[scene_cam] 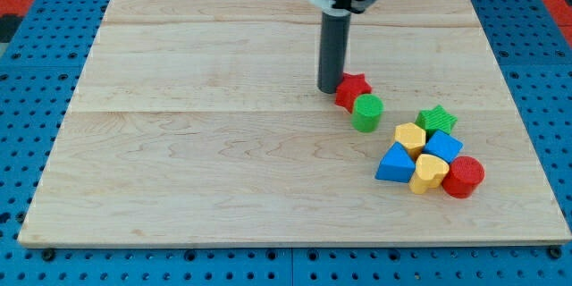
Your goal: Push the green circle with red star into the group of blocks
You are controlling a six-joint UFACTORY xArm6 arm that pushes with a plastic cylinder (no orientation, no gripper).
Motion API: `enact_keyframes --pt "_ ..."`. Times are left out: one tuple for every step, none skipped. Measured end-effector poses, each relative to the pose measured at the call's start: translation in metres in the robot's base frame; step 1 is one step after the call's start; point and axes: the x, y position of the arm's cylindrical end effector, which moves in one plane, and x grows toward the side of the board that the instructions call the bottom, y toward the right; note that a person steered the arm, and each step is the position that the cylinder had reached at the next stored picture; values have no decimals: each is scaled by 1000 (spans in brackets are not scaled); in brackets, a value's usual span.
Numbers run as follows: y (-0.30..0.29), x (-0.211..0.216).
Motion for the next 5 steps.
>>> enact_keyframes --pt "25 11" --pt "43 20" --pt "46 21" --pt "47 19" --pt "37 0"
